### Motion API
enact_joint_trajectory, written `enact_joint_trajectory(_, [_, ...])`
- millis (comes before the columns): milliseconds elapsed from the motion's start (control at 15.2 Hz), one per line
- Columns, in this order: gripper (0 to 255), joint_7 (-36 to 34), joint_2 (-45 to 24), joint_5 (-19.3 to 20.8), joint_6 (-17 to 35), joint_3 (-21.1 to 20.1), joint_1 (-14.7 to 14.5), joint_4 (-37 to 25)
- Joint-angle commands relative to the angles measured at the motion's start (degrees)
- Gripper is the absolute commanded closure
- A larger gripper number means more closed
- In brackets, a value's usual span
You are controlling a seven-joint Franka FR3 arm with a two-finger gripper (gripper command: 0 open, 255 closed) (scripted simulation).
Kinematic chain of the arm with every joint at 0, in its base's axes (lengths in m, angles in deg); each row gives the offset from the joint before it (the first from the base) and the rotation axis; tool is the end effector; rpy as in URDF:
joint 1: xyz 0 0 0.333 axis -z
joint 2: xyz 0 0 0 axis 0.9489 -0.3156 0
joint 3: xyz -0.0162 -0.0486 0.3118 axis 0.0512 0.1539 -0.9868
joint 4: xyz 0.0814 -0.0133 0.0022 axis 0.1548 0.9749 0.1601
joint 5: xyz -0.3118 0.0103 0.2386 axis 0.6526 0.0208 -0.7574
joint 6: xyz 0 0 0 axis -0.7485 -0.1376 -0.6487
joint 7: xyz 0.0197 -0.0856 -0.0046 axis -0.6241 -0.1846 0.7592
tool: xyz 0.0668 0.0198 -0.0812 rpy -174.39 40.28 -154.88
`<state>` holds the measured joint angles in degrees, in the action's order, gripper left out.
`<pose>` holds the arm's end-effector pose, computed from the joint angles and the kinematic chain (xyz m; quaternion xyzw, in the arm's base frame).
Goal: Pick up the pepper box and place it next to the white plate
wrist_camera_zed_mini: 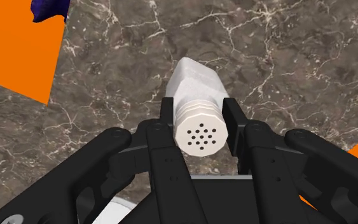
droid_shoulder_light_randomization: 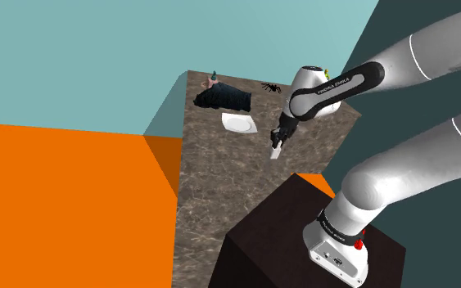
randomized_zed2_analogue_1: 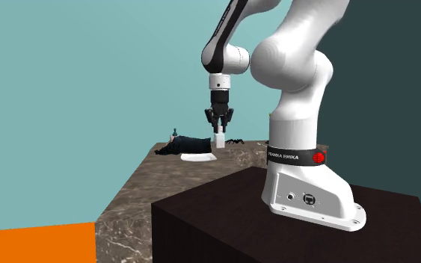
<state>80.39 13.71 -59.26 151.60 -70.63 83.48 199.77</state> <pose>0.3395 -0.1302 0.3209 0.9938 -0.1047 0.0269 0.0272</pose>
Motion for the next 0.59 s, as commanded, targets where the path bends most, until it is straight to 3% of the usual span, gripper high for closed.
enact_joint_trajectory(0, [255,2.2,-4.3,-0.3,0.7,1.6,0.2,-3.7])
enact_joint_trajectory(528, [255,13.2,-19.7,-5.7,0.2,7.3,0.8,-19.9])
